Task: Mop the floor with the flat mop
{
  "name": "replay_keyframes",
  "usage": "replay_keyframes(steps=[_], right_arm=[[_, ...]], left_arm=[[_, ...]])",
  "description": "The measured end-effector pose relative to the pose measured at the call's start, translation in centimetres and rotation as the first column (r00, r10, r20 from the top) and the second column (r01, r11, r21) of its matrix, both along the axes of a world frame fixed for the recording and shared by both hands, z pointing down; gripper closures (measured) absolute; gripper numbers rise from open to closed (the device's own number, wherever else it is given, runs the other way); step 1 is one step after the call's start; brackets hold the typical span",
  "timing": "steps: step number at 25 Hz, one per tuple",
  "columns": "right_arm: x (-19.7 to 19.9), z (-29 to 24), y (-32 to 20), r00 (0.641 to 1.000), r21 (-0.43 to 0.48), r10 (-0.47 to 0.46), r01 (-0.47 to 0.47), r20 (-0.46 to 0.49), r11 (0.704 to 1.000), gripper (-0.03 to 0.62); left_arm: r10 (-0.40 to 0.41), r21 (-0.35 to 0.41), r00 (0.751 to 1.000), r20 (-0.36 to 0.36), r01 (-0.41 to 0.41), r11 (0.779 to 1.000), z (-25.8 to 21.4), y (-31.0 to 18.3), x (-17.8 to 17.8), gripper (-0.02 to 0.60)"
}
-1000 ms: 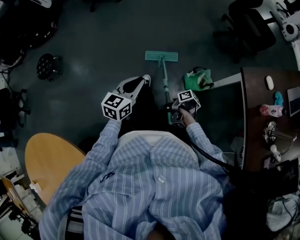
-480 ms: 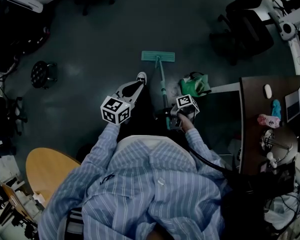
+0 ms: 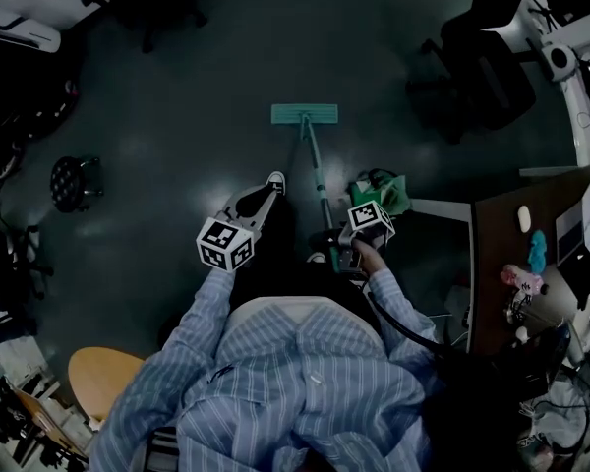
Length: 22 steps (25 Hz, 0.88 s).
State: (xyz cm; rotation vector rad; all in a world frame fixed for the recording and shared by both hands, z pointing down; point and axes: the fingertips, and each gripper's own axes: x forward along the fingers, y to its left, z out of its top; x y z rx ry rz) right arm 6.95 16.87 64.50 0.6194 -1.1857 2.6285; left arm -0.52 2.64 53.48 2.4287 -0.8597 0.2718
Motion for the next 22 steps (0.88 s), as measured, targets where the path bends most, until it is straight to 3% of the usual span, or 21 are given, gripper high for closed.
replay_keyframes(steps=[7,16,22], right_arm=[[-0.2,-0.5,-11.5,1.000,0.002,0.020,-0.020,-0.004,1.000,0.583],[-1.4,2.0,-28.4,0.998,0.037,0.038,-0.036,-0.041,0.999,0.583],[-0.8,3.5,-40.9,0.997,0.062,0.051,-0.047,-0.066,0.997,0.583]], left_arm=[[0.039,-0.037,0.999,0.004,-0.039,0.999,0.7,-7.8,-0.3,0.551],[0.113,-0.098,0.993,0.035,-0.110,0.989,3.1,-14.8,-4.0,0.551],[0.088,-0.126,0.995,0.037,-0.082,0.989,5.2,-20.8,-5.7,0.551]])
